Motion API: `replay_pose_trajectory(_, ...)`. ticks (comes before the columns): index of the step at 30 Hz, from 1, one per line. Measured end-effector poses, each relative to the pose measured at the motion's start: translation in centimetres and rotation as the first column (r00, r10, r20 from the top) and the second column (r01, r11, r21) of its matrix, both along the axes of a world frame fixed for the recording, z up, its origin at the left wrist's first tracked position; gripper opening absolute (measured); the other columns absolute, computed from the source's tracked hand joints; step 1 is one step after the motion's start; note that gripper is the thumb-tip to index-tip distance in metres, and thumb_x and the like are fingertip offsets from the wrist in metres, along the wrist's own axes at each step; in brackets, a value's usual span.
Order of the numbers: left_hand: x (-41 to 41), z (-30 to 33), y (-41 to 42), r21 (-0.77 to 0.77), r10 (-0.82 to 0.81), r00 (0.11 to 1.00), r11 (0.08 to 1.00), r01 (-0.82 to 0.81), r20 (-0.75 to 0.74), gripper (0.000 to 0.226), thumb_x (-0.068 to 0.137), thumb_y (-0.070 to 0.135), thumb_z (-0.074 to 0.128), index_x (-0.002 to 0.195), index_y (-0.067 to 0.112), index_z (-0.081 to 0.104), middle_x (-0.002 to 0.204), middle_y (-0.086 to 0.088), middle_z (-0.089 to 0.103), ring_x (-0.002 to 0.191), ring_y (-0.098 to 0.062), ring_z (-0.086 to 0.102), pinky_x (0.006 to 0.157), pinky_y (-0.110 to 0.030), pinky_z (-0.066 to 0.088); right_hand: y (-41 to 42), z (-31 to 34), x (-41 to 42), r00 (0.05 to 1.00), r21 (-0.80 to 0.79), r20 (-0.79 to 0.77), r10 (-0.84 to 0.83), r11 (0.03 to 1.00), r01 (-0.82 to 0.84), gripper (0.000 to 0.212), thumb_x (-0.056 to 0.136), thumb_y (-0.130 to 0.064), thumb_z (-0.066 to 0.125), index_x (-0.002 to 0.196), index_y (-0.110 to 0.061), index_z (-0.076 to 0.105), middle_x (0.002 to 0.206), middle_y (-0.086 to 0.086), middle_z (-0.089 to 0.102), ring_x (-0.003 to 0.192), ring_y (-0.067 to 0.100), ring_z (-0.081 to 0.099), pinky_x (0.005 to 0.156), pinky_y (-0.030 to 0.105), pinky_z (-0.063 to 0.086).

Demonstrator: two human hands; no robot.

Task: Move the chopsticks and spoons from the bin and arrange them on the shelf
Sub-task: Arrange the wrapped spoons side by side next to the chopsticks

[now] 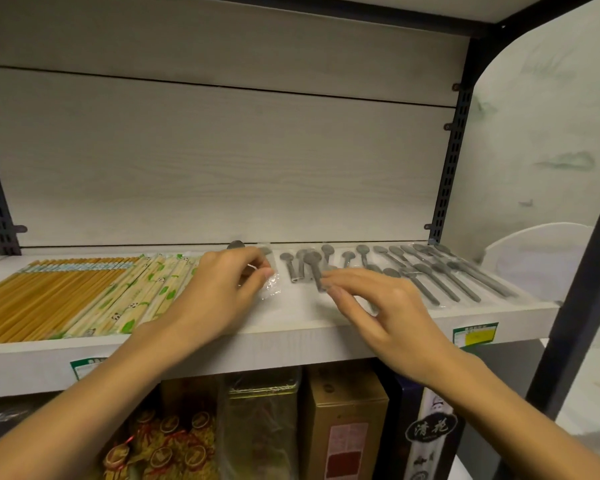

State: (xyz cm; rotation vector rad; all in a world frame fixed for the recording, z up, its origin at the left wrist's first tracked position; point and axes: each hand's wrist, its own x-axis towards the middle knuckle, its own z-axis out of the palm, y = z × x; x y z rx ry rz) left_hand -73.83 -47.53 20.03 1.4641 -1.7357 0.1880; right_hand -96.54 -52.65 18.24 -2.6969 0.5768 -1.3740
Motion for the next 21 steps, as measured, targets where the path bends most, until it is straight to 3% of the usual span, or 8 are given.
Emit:
replay_pose_trajectory(3, -1.8, -0.1, 0.3, 0.045, -0.125, 0.992, 0.991, 0.124, 0.005, 0.008, 0.091, 0.020, 0.063, 0.084, 0.022, 0.067, 0.077, 0.017, 0.064, 0.077, 0.008, 0.060, 0.066, -0.003, 0.039, 0.1, -0.1, -0.5, 0.991, 0.082, -0.135, 0.002, 0.997, 0.009, 0.031, 0.098, -0.031, 0.049, 0.114, -0.016, 0.070, 0.112, -0.010, 0.070, 0.105, -0.002, 0.060, 0.094, 0.020, 0.046)
replay_pose_trajectory(6, -3.1, -1.1, -0.1, 0.166, -0.229, 0.973, 0.961, 0.221, 0.032, 0.009, 0.093, 0.028, 0.060, 0.086, 0.027, 0.066, 0.081, 0.016, 0.065, 0.080, 0.003, 0.061, 0.067, -0.011, 0.042, -0.1, -0.1, -0.5, 0.952, 0.139, -0.306, 0.012, 0.990, 0.032, 0.033, 0.098, -0.040, 0.046, 0.118, -0.024, 0.067, 0.113, -0.013, 0.068, 0.105, 0.000, 0.059, 0.093, 0.027, 0.047)
replay_pose_trajectory(8, -3.2, -1.7, -0.4, 0.211, -0.258, 0.966, 0.946, 0.247, 0.030, 0.010, 0.093, 0.033, 0.058, 0.092, 0.030, 0.067, 0.088, 0.018, 0.067, 0.087, 0.001, 0.061, 0.075, -0.021, 0.048, -0.4, -0.2, -0.6, 0.932, 0.145, -0.364, 0.001, 0.988, 0.055, 0.036, 0.097, -0.046, 0.047, 0.125, -0.030, 0.063, 0.119, -0.015, 0.066, 0.111, -0.001, 0.056, 0.097, 0.029, 0.045)
replay_pose_trajectory(11, -2.5, -1.6, -0.7, 0.227, -0.230, 0.973, 0.948, 0.224, -0.002, 0.013, 0.094, 0.035, 0.056, 0.100, 0.032, 0.067, 0.097, 0.023, 0.066, 0.100, 0.007, 0.056, 0.084, -0.018, 0.045, -0.7, -0.4, -1.2, 0.915, 0.131, -0.403, -0.027, 0.988, 0.087, 0.047, 0.093, -0.055, 0.049, 0.132, -0.031, 0.056, 0.129, -0.016, 0.060, 0.119, -0.003, 0.049, 0.103, 0.028, 0.040)
replay_pose_trajectory(14, -1.5, -1.0, -1.0, 0.246, -0.196, 0.981, 0.950, 0.193, -0.012, 0.017, 0.094, 0.035, 0.055, 0.105, 0.031, 0.067, 0.105, 0.024, 0.065, 0.106, 0.008, 0.054, 0.087, -0.017, 0.043, -1.0, -0.2, -1.9, 0.930, 0.162, -0.368, -0.015, 0.984, 0.080, 0.052, 0.091, -0.061, 0.045, 0.131, -0.029, 0.057, 0.131, -0.016, 0.057, 0.121, -0.007, 0.044, 0.104, 0.015, 0.034)
replay_pose_trajectory(17, -1.0, -1.1, -1.5, 0.360, -0.229, 0.970, 0.915, 0.184, 0.087, 0.024, 0.093, 0.041, 0.055, 0.112, 0.032, 0.065, 0.116, 0.022, 0.063, 0.110, 0.008, 0.052, 0.093, -0.015, 0.040, -1.8, 0.1, -2.2, 0.920, 0.144, -0.389, -0.045, 0.984, 0.108, 0.056, 0.091, -0.062, 0.038, 0.127, -0.026, 0.060, 0.131, -0.013, 0.057, 0.120, -0.007, 0.041, 0.099, 0.002, 0.022)
replay_pose_trajectory(19, -1.2, -1.4, -2.0, 0.436, -0.258, 0.957, 0.882, 0.178, 0.132, 0.031, 0.094, 0.048, 0.050, 0.117, 0.032, 0.064, 0.117, 0.020, 0.062, 0.111, 0.005, 0.053, 0.098, -0.022, 0.041, -2.6, 0.3, -2.0, 0.882, 0.103, -0.467, -0.055, 0.988, 0.116, 0.061, 0.093, -0.065, 0.030, 0.124, -0.025, 0.063, 0.126, -0.010, 0.061, 0.116, -0.001, 0.047, 0.103, 0.013, 0.029)
replay_pose_trajectory(21, -1.6, -1.5, -2.4, 0.453, -0.276, 0.952, 0.871, 0.192, 0.128, 0.031, 0.096, 0.049, 0.045, 0.111, 0.032, 0.065, 0.107, 0.020, 0.064, 0.103, 0.002, 0.056, 0.093, -0.028, 0.045, -3.4, 0.4, -1.8, 0.853, 0.091, -0.520, -0.038, 0.991, 0.100, 0.063, 0.093, -0.066, 0.023, 0.116, -0.025, 0.067, 0.115, -0.009, 0.064, 0.107, 0.004, 0.053, 0.100, 0.031, 0.039)
